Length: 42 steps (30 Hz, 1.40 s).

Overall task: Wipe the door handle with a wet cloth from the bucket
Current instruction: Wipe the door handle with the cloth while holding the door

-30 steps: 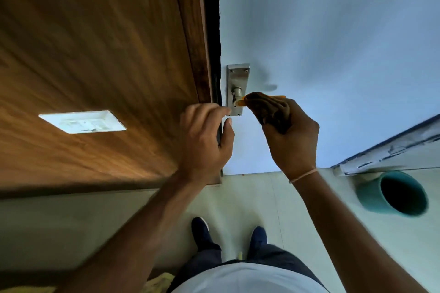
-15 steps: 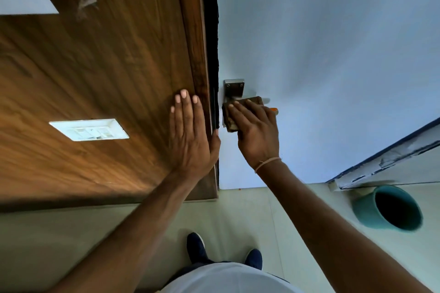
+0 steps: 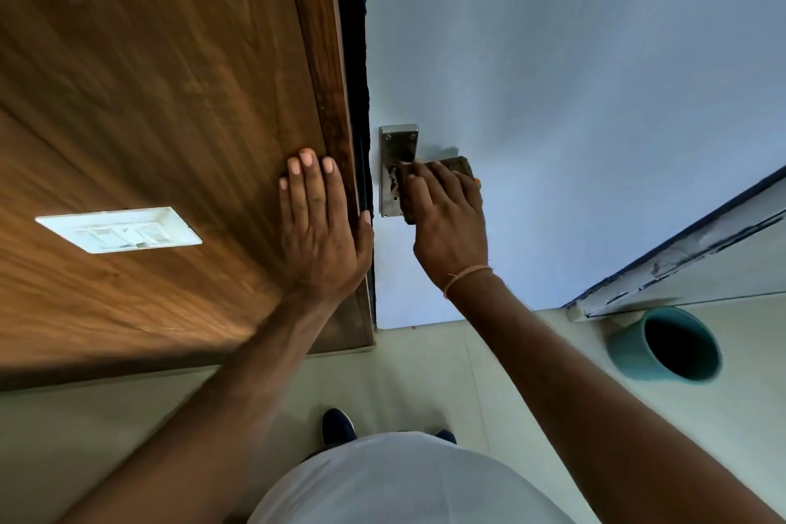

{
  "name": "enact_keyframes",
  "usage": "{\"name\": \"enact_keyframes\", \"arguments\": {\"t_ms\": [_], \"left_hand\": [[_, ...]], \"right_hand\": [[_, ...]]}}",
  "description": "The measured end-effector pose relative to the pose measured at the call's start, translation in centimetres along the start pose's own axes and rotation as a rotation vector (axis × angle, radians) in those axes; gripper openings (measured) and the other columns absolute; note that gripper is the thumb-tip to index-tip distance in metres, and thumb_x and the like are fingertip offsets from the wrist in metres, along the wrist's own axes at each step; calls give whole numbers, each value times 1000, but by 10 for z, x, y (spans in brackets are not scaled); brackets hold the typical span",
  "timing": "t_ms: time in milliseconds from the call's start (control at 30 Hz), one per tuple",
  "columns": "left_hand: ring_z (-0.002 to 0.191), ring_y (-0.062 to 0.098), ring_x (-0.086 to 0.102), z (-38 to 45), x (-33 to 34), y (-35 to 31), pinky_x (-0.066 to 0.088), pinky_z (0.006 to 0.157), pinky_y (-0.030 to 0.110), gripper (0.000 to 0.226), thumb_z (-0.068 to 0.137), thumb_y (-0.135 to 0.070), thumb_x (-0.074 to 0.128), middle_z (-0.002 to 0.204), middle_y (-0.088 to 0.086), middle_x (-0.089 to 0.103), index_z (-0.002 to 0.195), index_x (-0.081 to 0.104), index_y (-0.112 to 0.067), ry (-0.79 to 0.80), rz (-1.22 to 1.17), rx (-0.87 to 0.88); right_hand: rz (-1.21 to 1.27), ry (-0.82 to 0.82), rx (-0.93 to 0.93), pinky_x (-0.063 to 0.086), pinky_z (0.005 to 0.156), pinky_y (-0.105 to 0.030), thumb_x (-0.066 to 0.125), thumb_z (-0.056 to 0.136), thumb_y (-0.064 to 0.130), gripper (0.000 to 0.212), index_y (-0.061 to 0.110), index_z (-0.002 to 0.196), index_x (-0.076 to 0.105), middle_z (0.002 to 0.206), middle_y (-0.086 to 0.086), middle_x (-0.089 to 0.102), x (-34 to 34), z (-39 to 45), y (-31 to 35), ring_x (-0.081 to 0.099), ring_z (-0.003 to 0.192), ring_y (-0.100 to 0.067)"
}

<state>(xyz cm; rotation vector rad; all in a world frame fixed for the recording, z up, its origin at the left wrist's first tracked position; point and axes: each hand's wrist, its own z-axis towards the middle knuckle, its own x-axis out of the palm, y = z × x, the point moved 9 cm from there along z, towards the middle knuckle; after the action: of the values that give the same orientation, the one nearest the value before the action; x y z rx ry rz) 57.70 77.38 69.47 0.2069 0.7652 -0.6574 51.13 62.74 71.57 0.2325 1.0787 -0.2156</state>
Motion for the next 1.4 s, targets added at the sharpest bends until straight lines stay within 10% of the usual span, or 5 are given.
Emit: {"name": "enact_keyframes", "arguments": {"t_ms": [1400], "left_hand": [[165,40,10,0,-1,0,13,136,52,85,108,-40,52,175,20,9,169,7,-3,-12,-7,13]], "right_hand": [[204,-82,115,33,126,-47,55,86,-6,67,13,151,56,155,-7,56,-5,-11,-21,43,151,-31]]}}
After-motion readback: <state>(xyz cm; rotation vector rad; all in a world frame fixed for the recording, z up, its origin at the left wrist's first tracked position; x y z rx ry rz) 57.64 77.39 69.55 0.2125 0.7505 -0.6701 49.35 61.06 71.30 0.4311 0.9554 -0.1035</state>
